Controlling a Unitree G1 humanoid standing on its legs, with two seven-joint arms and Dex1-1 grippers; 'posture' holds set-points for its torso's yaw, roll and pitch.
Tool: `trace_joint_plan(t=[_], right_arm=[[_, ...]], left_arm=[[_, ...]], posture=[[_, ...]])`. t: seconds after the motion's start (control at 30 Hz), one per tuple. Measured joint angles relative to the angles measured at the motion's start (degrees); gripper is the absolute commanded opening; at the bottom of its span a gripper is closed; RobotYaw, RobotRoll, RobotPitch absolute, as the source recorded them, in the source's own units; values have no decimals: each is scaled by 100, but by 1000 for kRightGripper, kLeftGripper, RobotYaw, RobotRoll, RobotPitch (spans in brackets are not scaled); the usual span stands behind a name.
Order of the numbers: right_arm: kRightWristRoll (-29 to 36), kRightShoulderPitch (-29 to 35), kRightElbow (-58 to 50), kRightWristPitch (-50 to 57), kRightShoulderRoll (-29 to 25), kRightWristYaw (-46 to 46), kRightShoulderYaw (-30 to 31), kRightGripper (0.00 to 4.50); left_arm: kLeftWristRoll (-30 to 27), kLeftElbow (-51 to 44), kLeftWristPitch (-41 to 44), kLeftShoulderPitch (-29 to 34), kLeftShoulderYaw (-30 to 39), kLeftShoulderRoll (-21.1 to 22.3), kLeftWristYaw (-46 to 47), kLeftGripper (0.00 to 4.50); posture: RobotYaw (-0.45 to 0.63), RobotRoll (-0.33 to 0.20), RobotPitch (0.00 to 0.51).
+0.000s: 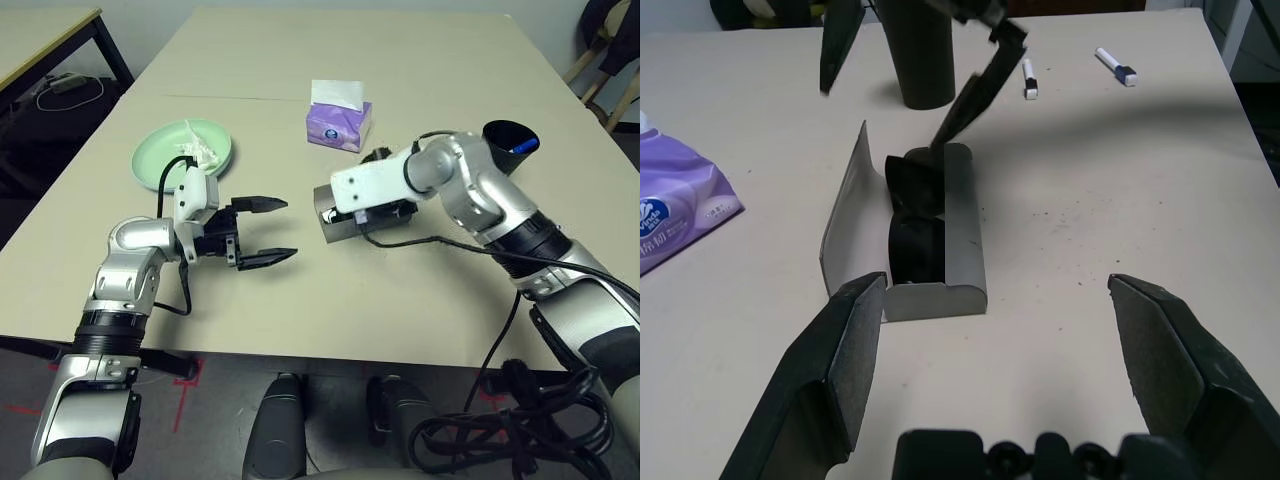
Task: Organize and tidy the items on the table.
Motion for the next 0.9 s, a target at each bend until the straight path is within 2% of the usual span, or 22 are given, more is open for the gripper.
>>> trace_joint_plan(t=[0.07,0.17,0.33,0.5,0.7,0.9], right_arm=[[573,308,-102,280,101,-18,-513,4455],[1293,788,-166,415,226,-112,-964,4455],[2518,1845,-230,902,648,-808,-2129,4455],[3482,2482,-295,579,873,-1443,-3017,4455],[4150,2925,-130,-442,809,-1663,-3388,4455],[4484,3674,592,-1782,368,-1129,-3428,4455]], left_arm=[[2,66,-6,-61,-1,-5,-3,4500],[1,168,-23,-147,-1,-14,-7,4500],[2,362,-92,-175,2,-130,15,4500],[73,817,-434,-282,20,-321,221,4500],[111,1215,-618,-416,28,-394,320,4500],[169,1732,-976,-498,29,-556,317,4500]], posture=[[71,0,100],[60,0,101],[61,0,105],[65,0,109],[68,0,117],[59,0,117]])
